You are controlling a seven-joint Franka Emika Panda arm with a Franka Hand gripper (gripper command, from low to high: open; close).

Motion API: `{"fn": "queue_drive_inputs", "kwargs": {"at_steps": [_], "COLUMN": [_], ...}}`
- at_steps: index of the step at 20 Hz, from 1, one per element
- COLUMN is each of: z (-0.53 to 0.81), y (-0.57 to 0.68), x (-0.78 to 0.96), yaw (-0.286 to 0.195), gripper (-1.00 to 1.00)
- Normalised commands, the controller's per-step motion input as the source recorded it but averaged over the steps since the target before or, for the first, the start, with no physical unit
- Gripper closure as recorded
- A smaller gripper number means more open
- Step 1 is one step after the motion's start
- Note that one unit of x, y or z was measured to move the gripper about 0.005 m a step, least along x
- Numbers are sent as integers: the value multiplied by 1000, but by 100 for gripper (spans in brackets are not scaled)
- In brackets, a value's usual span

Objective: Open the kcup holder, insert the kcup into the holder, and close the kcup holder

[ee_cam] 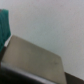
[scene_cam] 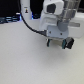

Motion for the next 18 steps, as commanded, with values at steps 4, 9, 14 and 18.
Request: {"fn": "queue_drive_inputs", "kwargs": {"at_steps": [4,9,14,18], "z": [56,26,43,33], "y": [548,514,468,449], "x": [-207,-454,-567,-654], "yaw": [111,100,106,111], "gripper": [-100,-100,-100,-100]}}
